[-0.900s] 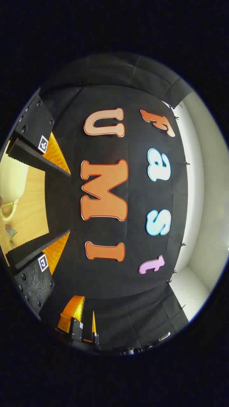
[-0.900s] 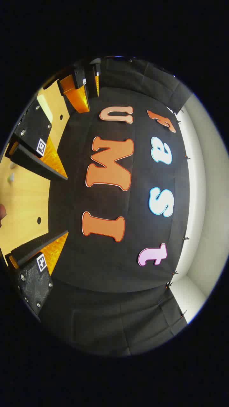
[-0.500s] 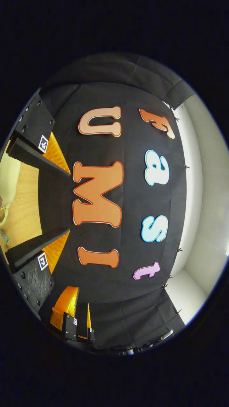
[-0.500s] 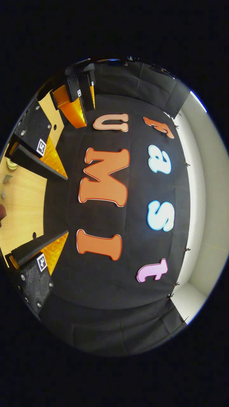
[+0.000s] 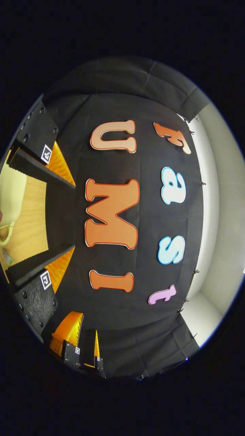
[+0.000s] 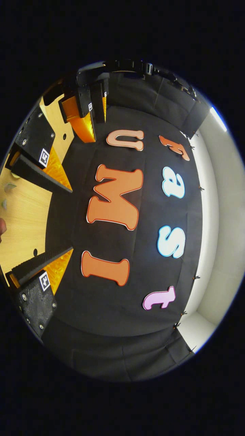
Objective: First open the suitcase, pack the skin care products into it, and then close the suitcase.
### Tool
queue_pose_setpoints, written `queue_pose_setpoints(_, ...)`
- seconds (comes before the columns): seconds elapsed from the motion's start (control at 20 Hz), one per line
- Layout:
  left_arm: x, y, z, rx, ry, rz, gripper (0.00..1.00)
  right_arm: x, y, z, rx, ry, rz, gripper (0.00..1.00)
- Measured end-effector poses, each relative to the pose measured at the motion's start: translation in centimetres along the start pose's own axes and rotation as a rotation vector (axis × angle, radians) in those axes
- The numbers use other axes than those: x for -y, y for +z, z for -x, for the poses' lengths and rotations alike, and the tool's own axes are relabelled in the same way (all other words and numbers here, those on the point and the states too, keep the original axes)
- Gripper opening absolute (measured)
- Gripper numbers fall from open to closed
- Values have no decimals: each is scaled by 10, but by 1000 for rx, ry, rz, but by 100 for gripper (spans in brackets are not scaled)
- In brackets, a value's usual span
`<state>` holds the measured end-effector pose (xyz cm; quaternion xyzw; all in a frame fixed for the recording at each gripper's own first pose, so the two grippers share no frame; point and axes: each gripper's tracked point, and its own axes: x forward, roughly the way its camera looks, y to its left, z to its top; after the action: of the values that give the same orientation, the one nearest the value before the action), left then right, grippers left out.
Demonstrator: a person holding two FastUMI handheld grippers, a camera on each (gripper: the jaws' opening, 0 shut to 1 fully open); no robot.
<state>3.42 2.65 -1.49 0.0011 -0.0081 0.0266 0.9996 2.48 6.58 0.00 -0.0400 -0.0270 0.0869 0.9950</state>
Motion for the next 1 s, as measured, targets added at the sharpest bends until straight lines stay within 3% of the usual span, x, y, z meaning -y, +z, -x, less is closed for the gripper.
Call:
queue_pose_setpoints(0.05,4,-7,1,-13,-8,-15,95,-4,-3,0,0,16,-5,92)
queue_pose_setpoints(0.15,10,-23,7,-39,-26,-52,95,-6,-7,0,-7,27,-13,98)
queue_pose_setpoints(0.2,11,-32,8,-49,-32,-80,97,-3,-9,-1,-10,28,-16,92)
queue_pose_setpoints(0.25,13,-45,11,-72,-35,-119,97,2,-15,-1,-26,26,-19,98)
queue_pose_setpoints(0.3,15,-56,13,-90,-40,-142,97,3,-20,-1,-37,26,-20,92)
queue_pose_setpoints(1.0,52,-239,50,-411,-213,-457,98,49,-61,9,-116,-29,-3,95)
